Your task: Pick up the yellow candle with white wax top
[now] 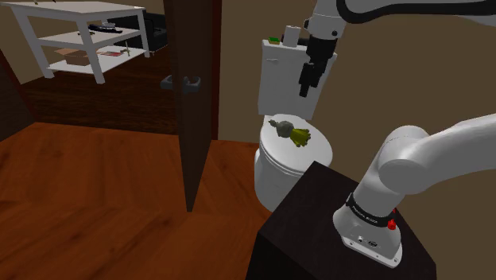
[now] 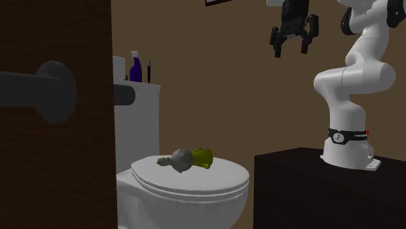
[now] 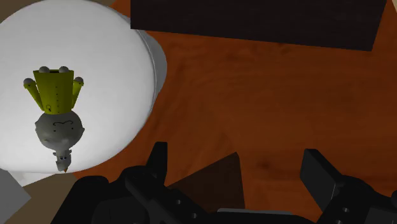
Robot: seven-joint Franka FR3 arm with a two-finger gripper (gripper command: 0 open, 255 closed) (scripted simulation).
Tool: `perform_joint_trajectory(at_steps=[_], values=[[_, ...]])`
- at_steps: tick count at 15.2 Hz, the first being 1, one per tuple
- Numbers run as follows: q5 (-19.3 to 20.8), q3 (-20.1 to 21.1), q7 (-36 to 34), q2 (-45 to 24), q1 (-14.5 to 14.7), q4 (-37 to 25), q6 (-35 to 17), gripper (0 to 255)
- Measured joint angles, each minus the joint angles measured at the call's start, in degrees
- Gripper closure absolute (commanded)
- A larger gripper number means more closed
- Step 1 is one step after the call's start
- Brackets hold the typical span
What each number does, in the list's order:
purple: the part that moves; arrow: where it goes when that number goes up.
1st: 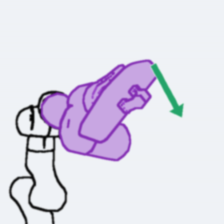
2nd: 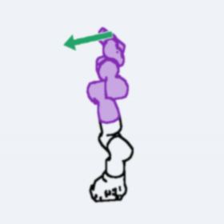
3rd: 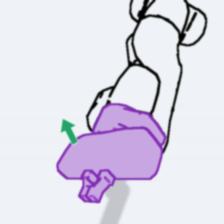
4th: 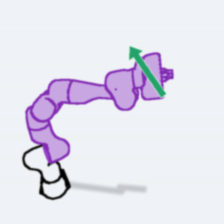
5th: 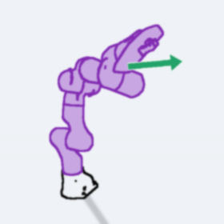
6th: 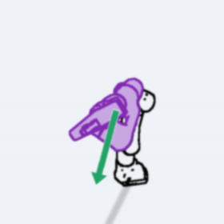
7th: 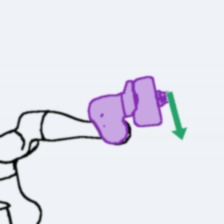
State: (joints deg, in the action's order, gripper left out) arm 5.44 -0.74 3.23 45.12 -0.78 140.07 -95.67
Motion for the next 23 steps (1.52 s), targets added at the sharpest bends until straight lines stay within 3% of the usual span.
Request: perform_joint_trajectory(at_steps=[5,16,23], values=[[1.9,-2.8,2.5,-2.6,-1.2,2.1,-5.2,0],[6.1,-12.9,11.1,-18.2,-4.4,4.3,-25.5,0],[3.8,-19.1,18.6,-33.0,-4.9,-0.6,-36.8,0]])
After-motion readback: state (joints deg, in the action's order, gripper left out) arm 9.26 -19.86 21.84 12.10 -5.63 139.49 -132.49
